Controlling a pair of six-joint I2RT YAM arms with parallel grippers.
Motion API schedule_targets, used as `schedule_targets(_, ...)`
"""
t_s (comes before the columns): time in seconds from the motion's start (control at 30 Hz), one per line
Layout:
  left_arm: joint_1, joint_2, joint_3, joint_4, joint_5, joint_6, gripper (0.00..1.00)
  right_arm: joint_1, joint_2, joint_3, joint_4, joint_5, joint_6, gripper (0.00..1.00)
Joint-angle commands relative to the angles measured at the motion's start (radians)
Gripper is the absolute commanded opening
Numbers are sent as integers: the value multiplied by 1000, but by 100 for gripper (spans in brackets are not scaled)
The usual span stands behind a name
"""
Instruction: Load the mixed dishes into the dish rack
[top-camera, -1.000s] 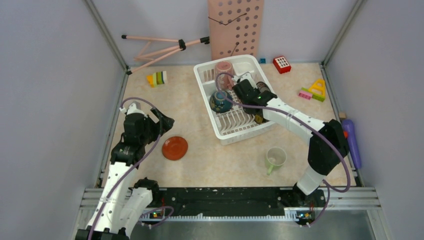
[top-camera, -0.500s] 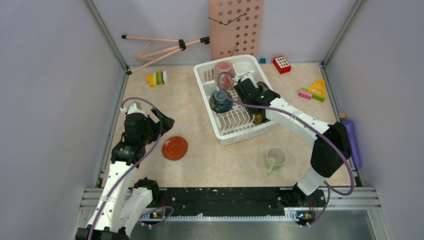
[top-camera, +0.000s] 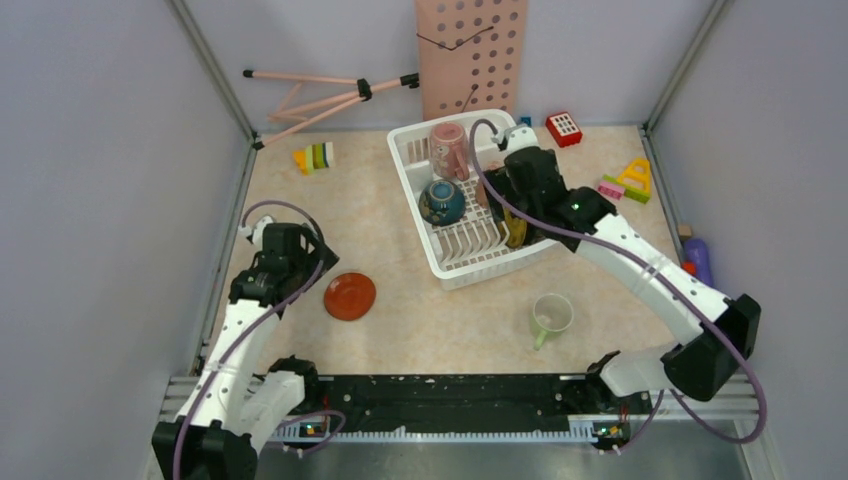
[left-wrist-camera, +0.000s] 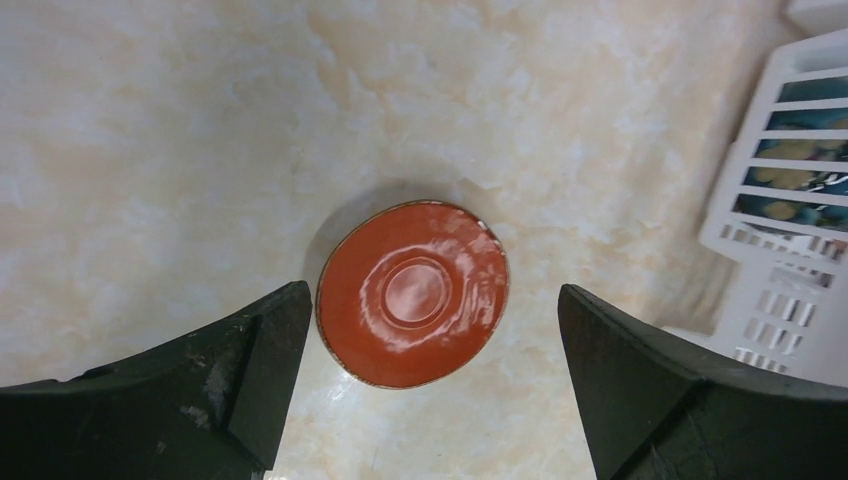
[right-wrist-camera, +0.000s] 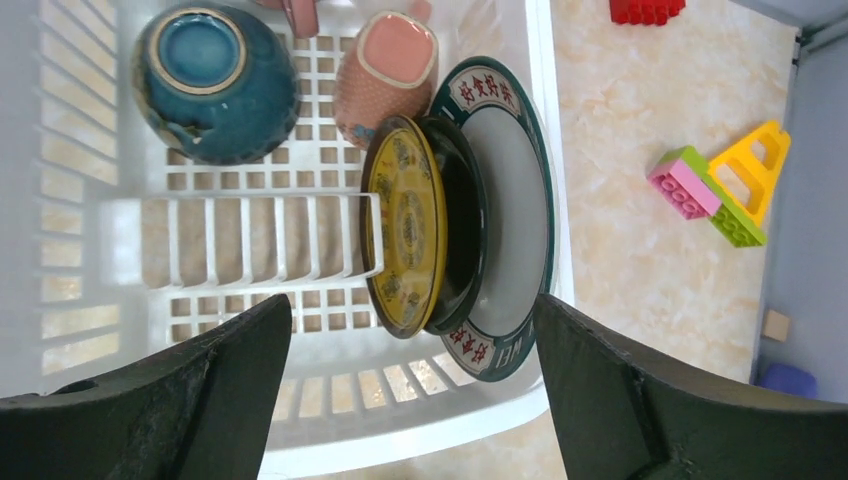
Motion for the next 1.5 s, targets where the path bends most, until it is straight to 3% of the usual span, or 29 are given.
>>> schedule_targets(0.0,0,33,58,-102,-26,21,98,-5,-107,-52,95,-93,34,89)
schedule_targets(0.43,0,1,4,-264,44,-50,95,-5,-223,-175,258,-269,109,89)
schedule_targets(0.67,0,27,-37,-251,112,-45,84,-5,-220,-204,294,-309,106,89)
schedule_targets(0.8,0,49,-60,-269,92,-96,83,-5,-221,-210,299,-329,106,89)
schedule_targets(1.1,0,123,-200,-5,198,-155,75,-5,-230,-214,311,-362,102,89)
schedule_targets(1.4,0,175,-326,230,147,-240,64,-5,-249,-209,302,-369,98,89)
schedule_targets(1.47,0,183,-355,272,135,-262,54,-5,-254,-207,299,-370,98,89)
